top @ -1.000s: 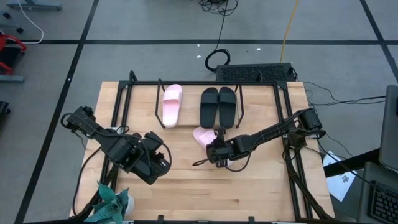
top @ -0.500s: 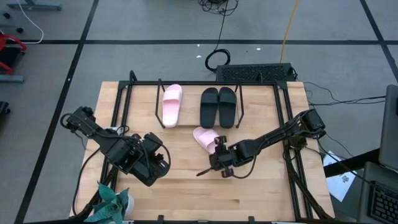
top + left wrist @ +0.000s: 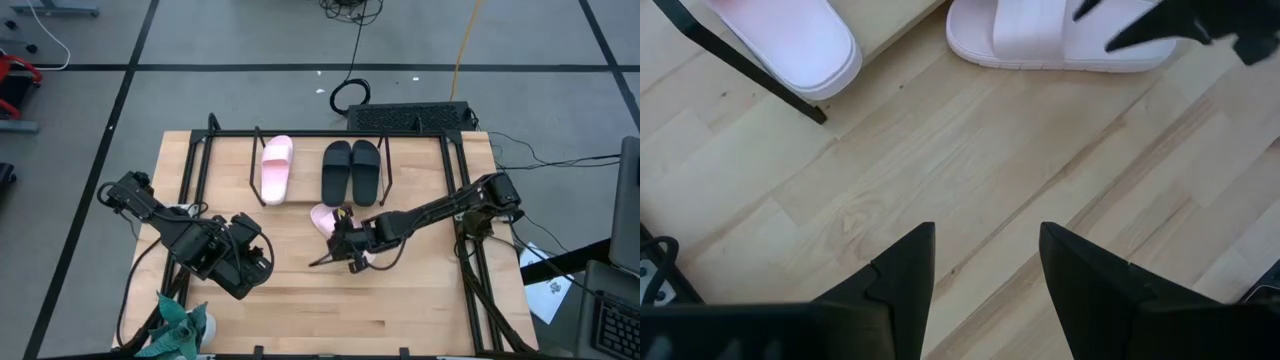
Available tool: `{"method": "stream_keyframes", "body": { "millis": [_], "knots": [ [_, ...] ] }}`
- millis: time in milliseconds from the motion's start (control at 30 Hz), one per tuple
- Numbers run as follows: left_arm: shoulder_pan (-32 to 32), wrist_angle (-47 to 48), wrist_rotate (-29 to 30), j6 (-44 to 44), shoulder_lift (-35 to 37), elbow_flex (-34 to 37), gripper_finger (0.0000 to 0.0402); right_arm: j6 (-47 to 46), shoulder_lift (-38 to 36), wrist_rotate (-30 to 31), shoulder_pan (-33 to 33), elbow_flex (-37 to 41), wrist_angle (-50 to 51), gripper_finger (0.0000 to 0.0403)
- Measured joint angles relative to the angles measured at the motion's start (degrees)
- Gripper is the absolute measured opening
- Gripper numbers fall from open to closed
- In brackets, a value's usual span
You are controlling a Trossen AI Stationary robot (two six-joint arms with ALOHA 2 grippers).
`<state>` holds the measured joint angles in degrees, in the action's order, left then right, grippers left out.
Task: Pick and place slides into the shelf
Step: Put the pink slide on the shelf
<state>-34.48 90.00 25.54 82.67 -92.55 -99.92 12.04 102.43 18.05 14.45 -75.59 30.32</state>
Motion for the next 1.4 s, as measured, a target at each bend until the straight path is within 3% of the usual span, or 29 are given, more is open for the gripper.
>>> {"method": "stream_keyframes", "body": {
  "millis": [300,633,833,1000,1133,1267,1400],
  "knots": [
    [0.0,0.0,0.02,0.04,0.0,0.0,0.0182,3.95,0.44,0.08,-4.28,0.0,0.16,0.019],
    [0.0,0.0,0.51,0.11,0.0,0.0,0.0182,6.66,2.54,0.29,-3.88,0.04,0.5,0.0189],
    [0.0,0.02,1.09,0.1,0.0,-0.02,0.0182,8.96,5.01,6.07,-3.98,0.04,-1.45,0.0188],
    [0.0,-0.07,1.11,0.09,0.0,-0.02,0.0182,11.09,9.1,7.21,-3.94,-0.01,-3.41,0.0187],
    [0.0,-0.18,1.11,0.09,0.0,-0.02,0.0182,12.53,11.56,15.42,-2.94,-0.13,-3.88,0.0186],
    [0.0,-0.22,1.29,-0.06,0.0,-0.02,0.0182,15.44,11.98,18.27,-1.78,-0.01,-4.52,0.0158],
    [0.0,-0.25,2.65,-0.24,0.0,-0.02,0.0182,17.43,11.14,18.8,-0.59,0.11,-6.27,0.0091]
  ]
}}
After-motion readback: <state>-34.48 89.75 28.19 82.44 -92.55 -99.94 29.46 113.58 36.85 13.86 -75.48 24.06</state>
